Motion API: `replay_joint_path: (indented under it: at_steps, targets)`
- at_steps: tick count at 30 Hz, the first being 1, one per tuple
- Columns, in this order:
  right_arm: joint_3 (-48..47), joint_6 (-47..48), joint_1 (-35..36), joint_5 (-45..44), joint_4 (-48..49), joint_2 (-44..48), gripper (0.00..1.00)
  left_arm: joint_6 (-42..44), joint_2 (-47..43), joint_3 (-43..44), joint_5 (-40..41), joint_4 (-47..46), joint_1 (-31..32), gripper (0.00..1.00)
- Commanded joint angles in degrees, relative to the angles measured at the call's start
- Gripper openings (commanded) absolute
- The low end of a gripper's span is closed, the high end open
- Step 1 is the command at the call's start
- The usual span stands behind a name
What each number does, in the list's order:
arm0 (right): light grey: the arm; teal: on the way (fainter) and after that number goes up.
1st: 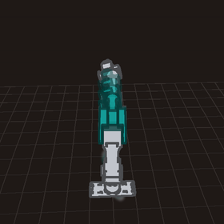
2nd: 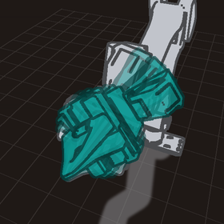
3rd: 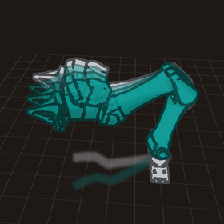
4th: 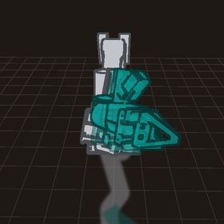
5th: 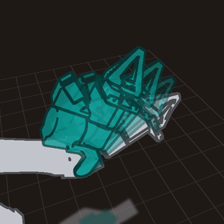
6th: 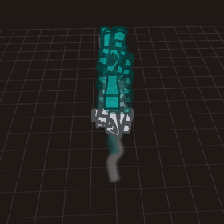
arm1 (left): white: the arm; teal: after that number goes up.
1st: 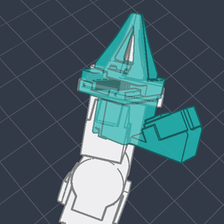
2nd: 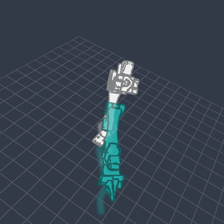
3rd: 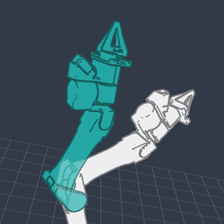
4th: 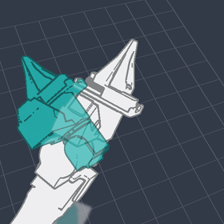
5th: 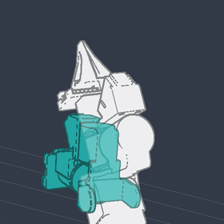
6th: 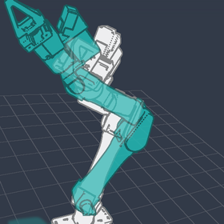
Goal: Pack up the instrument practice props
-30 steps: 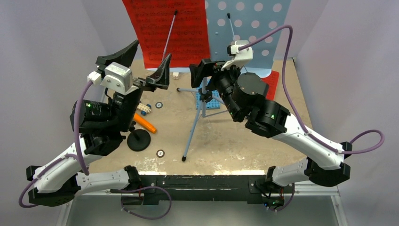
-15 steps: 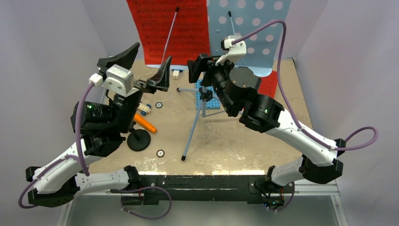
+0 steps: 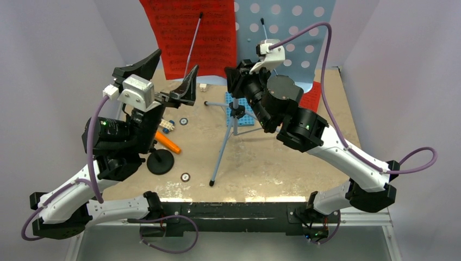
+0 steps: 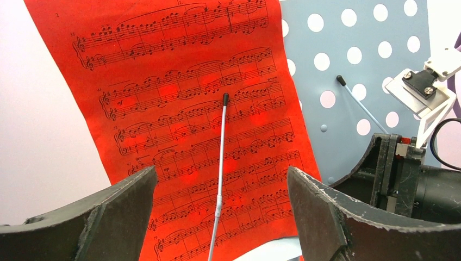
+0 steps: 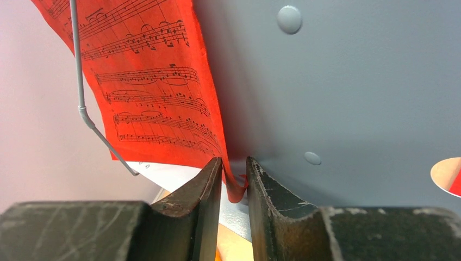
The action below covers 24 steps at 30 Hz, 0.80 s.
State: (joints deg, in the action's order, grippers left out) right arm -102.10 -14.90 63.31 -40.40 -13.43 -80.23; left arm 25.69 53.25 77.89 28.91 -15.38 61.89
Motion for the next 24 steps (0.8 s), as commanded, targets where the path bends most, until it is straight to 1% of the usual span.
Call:
replay_joint_path:
  at_steps: [1,4,13,19,24]
  targets:
    - [0.13,-0.34,-0.17,0.93,1.85,1.92,0.26,2.07,0.97,0.7,-0.35,-1.78,-0.22,0.92]
    - [1.03,-0.38,-0.09,1.58,1.92,2.58,0.25,3.28,2.55,1.6,0.32,-2.06,-0.88,0.9]
    - [1.56,-0.4,-0.09,2.98,1.48,3.15,0.25,2.87,6.95,5.94,0.34,0.44,-4.77,0.74]
    - [1.82,-0.48,-0.09,3.72,1.48,3.32,0.23,1.59,8.9,7.64,-0.55,1.31,-8.21,0.68]
    - [2.01,-0.58,-0.07,4.26,1.52,3.32,0.21,1.62,10.17,8.43,-1.37,1.59,-9.28,0.63]
